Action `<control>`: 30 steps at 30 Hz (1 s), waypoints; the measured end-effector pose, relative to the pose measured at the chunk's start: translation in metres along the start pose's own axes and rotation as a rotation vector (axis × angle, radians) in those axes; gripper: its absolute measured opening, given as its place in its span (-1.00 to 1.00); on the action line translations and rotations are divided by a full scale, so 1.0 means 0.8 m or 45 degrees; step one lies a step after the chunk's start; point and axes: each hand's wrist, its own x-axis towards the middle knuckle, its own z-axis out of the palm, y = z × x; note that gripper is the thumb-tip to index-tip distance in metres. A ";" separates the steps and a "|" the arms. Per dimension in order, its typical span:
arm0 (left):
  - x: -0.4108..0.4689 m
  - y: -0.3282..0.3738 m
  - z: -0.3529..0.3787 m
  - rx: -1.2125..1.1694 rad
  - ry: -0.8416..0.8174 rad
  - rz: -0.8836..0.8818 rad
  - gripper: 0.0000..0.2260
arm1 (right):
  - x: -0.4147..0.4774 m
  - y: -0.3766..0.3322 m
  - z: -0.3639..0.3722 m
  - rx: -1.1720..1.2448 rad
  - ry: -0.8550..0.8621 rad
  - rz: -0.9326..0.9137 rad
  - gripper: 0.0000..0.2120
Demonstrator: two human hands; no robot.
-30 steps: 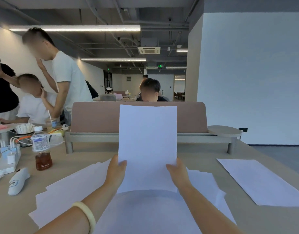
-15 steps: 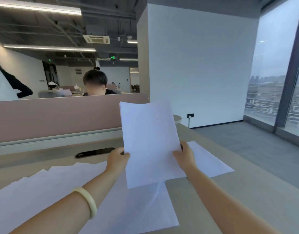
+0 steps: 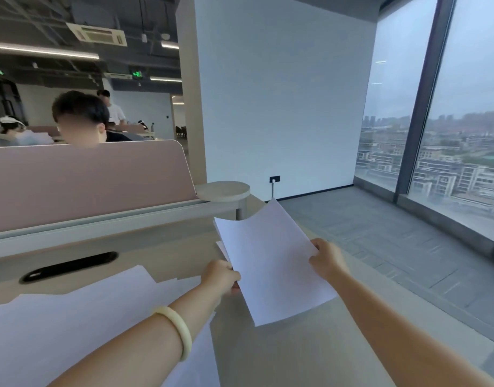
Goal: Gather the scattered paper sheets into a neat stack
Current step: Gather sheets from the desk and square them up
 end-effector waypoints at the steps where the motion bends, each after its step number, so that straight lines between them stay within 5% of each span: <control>1: 0.008 0.000 0.006 -0.020 -0.004 -0.026 -0.86 | 0.009 0.005 0.000 -0.029 -0.008 0.000 -0.62; 14: 0.063 -0.001 0.033 0.065 0.054 -0.075 -0.76 | 0.091 0.037 0.038 -0.232 -0.079 -0.028 -0.48; 30: 0.071 -0.016 0.026 0.527 0.055 -0.041 -0.67 | 0.093 0.058 0.059 -0.449 -0.147 0.039 -0.43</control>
